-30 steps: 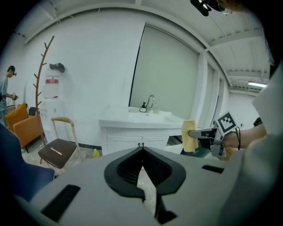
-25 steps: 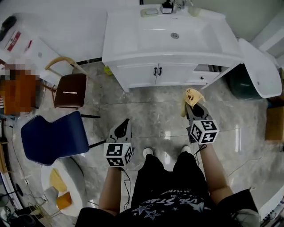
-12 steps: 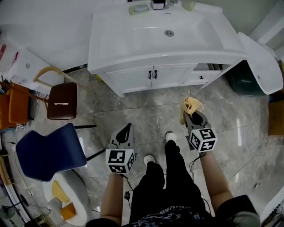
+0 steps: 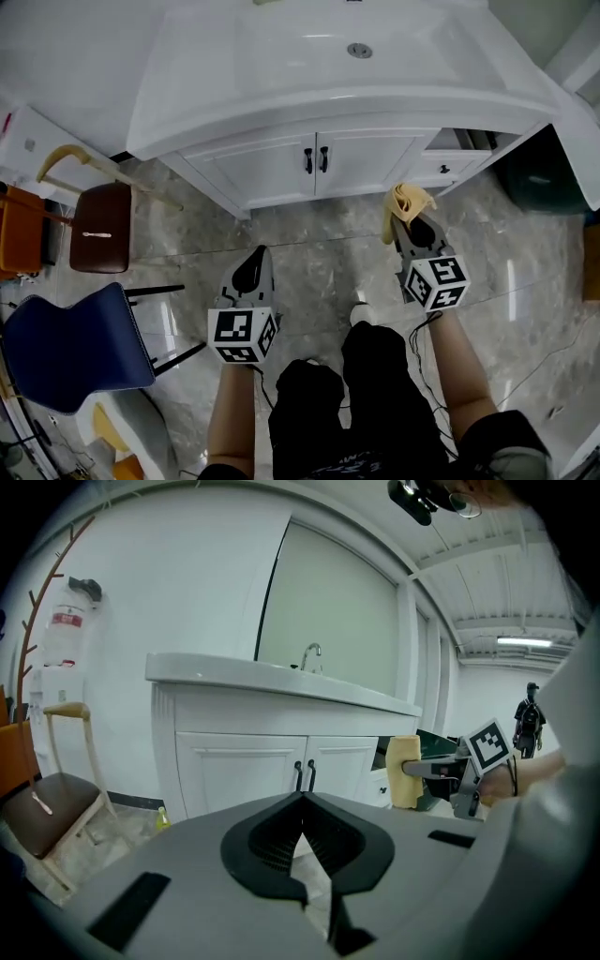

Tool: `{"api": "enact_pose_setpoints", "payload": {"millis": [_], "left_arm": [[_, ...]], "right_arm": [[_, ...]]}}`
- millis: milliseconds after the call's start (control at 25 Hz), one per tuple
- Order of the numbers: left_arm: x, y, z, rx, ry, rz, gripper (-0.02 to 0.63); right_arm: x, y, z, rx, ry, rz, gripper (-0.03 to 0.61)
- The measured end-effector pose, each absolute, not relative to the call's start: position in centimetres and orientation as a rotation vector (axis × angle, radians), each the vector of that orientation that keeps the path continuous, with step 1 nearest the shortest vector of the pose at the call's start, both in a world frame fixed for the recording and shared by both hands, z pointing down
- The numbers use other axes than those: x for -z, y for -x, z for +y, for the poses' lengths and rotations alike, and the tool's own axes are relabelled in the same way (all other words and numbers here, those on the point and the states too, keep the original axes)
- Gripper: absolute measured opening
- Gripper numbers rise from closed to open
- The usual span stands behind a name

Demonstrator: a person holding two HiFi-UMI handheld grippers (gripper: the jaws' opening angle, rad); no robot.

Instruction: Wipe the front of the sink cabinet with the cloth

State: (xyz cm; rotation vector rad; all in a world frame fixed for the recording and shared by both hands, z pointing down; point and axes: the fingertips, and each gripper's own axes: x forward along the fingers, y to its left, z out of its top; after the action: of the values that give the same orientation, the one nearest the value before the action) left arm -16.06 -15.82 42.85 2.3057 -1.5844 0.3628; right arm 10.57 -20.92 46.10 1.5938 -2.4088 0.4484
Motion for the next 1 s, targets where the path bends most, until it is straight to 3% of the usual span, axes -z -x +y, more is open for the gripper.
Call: {"api": "enact_pose_setpoints", "payload": {"millis": [600,1000], "left_arm": [[-59.6,16.4,-23.3,-0.265,-2.426,-1.702,0.015],[-59.5,18.8,-23.4,-0.182,-2.494,-1.789,0.015]], "right_arm": [[-57.0,-11.1,-29.2,-0.211,-1.589,-2.679,0.081],[-55.3,-5.8,-30.6,-0.073,-1.539,-2.777,0.081]]}}
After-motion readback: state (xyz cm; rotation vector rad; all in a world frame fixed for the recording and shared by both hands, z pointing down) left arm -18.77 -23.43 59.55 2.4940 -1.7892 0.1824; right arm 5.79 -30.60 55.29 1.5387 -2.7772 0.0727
